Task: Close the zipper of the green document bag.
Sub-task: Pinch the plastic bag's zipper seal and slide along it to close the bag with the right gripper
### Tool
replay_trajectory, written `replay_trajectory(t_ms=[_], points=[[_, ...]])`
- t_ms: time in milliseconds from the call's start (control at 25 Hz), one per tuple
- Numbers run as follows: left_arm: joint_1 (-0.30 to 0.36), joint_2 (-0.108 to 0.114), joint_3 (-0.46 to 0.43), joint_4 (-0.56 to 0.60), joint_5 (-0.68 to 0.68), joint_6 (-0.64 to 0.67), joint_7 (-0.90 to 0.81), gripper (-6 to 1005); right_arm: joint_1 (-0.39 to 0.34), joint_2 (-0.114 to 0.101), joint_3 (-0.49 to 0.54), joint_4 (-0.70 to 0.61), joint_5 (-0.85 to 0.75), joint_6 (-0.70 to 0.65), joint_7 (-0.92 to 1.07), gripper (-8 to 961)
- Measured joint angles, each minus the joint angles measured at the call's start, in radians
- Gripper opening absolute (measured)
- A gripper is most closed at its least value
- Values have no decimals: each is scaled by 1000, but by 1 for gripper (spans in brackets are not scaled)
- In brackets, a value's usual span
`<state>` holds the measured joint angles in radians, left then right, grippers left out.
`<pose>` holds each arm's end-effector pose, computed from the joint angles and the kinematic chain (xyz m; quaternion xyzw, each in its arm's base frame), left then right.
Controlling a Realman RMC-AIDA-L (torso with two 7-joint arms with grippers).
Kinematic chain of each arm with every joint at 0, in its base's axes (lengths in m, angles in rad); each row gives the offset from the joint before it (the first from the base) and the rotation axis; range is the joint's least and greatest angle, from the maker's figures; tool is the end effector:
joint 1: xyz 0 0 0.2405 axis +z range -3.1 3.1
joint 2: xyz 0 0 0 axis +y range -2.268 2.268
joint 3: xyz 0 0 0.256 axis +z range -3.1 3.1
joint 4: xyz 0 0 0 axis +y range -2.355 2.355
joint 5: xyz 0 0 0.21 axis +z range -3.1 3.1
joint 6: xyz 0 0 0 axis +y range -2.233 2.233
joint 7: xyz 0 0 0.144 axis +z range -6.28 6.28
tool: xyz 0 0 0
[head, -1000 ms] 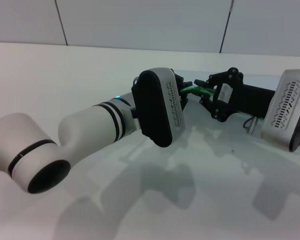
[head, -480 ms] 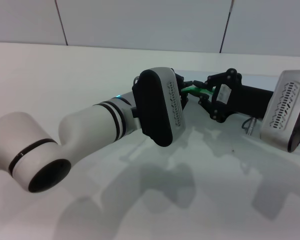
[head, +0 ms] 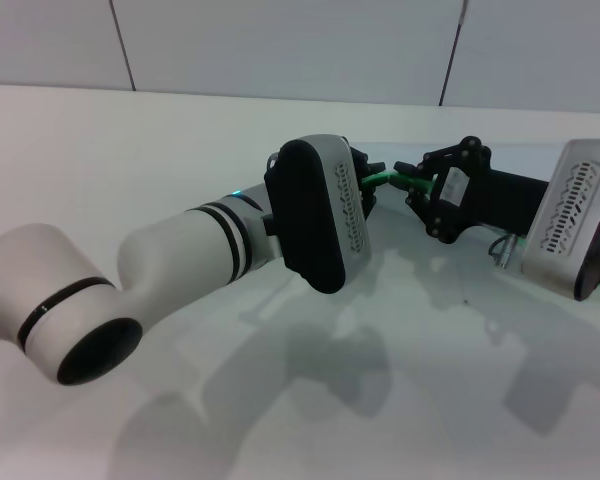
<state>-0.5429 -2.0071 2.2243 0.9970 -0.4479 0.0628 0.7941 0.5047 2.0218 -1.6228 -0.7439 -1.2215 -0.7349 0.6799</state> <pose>-0.1523 0.3742 -0.1092 -0.8910 0.2003 -0.0008 0.4074 0.2153 0.3861 -0.0557 -0.9324 -0.1210 0.0937 0.3275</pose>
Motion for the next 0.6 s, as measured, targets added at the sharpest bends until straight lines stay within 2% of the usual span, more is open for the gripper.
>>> replay_trajectory(t_ms=[600], points=[[11,8,-6,0,0,0,1,156,-5,-1,3,0,-4,16,12,81]])
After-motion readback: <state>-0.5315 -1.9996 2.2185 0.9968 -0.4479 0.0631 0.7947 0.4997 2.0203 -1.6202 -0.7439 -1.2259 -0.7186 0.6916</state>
